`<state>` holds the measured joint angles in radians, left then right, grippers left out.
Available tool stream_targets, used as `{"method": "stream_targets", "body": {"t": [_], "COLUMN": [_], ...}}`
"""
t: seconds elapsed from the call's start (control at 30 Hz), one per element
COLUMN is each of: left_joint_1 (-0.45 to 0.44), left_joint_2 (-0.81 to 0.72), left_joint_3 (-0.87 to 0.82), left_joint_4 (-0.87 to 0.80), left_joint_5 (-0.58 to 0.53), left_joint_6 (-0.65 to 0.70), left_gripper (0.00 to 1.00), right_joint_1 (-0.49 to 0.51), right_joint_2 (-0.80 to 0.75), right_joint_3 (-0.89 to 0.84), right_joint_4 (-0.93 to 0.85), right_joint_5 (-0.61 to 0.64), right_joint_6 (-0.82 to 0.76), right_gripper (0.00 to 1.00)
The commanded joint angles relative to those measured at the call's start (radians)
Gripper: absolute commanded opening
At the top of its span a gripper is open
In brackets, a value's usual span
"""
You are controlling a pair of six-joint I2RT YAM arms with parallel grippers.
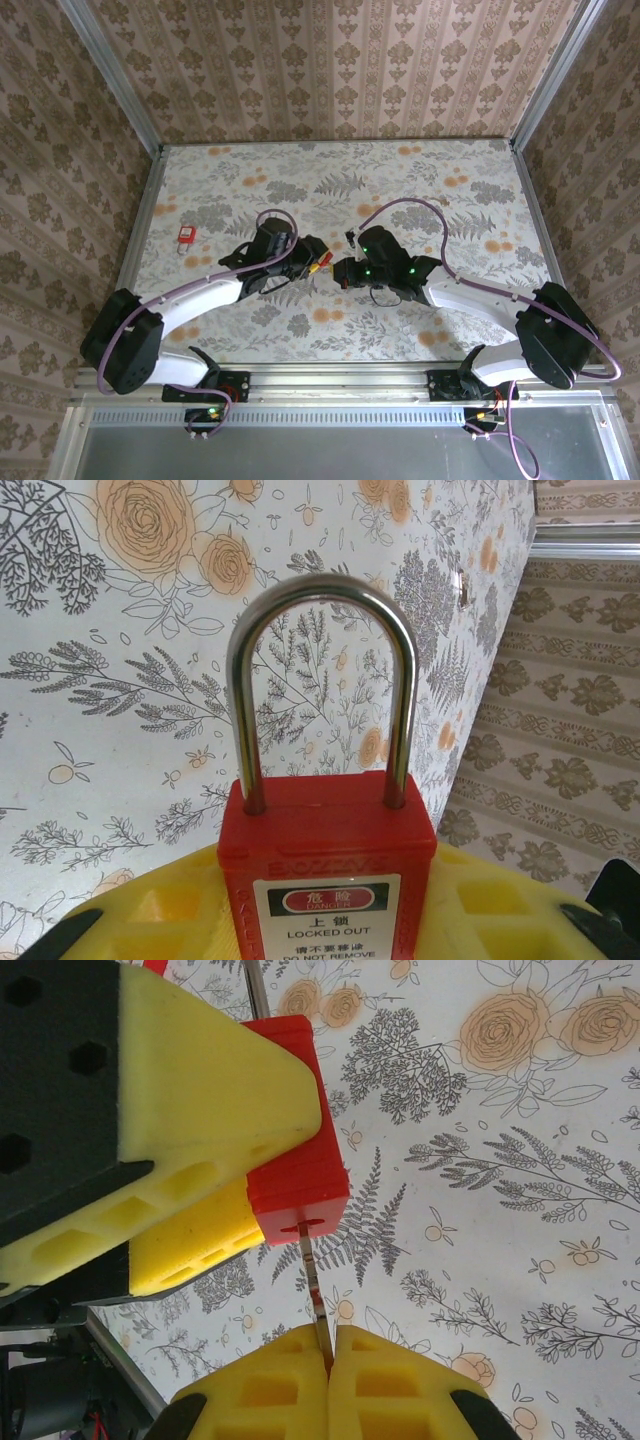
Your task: Unlock with the key
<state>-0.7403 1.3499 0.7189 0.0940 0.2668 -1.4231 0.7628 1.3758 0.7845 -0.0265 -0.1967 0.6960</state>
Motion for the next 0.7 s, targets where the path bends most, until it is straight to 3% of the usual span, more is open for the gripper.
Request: {"method": "stream_targets", "body": {"t": [0.0,0.37,0.67], "left_joint_1": [-0.033,-0.066,-0.07], "left_joint_2": [0.015,0.03,0.011], "left_joint_3": [0.042,0.041,0.0], "left_joint_4": [0.008,0.06,0.195], "left_joint_5": [0.029,0.03,0.035], "left_joint_6": [0.023,0.012,0.024], "left_gripper": [0.0,0.0,0.0], "right_joint_1": [0.001,-0.022,-0.096], "right_joint_2": [0.009,-0.004,0.005], "right_joint_3": [0.046,0.058,0.055], "right_joint_4": [0.043,0.069,0.196], "right_joint_5": [0.02,0.071,-0.011], "right_joint_6": [-0.004,-0.009,0.045], "right_gripper": [0.0,0.0,0.0]}}
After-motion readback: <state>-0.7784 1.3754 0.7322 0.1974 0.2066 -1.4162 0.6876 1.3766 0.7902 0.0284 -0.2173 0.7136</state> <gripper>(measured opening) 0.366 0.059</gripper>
